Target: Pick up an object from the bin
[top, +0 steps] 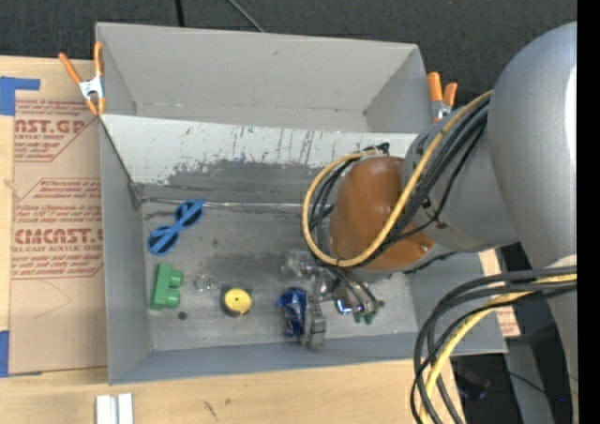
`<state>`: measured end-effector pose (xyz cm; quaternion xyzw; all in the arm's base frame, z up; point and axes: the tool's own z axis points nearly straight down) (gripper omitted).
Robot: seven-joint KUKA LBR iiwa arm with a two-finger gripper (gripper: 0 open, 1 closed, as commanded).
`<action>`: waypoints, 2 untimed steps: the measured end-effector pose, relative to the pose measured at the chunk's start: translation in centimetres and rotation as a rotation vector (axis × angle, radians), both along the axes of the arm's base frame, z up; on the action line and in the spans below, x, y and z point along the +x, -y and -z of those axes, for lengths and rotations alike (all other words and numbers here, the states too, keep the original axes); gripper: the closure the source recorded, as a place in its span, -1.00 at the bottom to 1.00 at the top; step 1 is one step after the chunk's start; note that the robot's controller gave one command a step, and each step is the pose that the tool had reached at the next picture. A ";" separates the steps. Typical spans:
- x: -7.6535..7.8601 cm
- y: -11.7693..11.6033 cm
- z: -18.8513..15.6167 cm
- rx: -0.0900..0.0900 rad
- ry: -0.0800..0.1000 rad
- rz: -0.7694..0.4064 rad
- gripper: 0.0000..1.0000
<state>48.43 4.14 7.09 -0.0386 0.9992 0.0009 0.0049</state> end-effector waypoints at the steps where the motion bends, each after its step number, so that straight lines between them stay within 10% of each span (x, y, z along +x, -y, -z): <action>1: -0.2 0.2 0.1 -0.002 -0.010 0.003 1.00; 2: 1.6 1.9 -11.9 -0.005 -0.003 -0.504 1.00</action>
Offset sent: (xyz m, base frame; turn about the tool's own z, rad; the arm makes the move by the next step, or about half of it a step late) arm 0.0000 0.0000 0.0000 0.0000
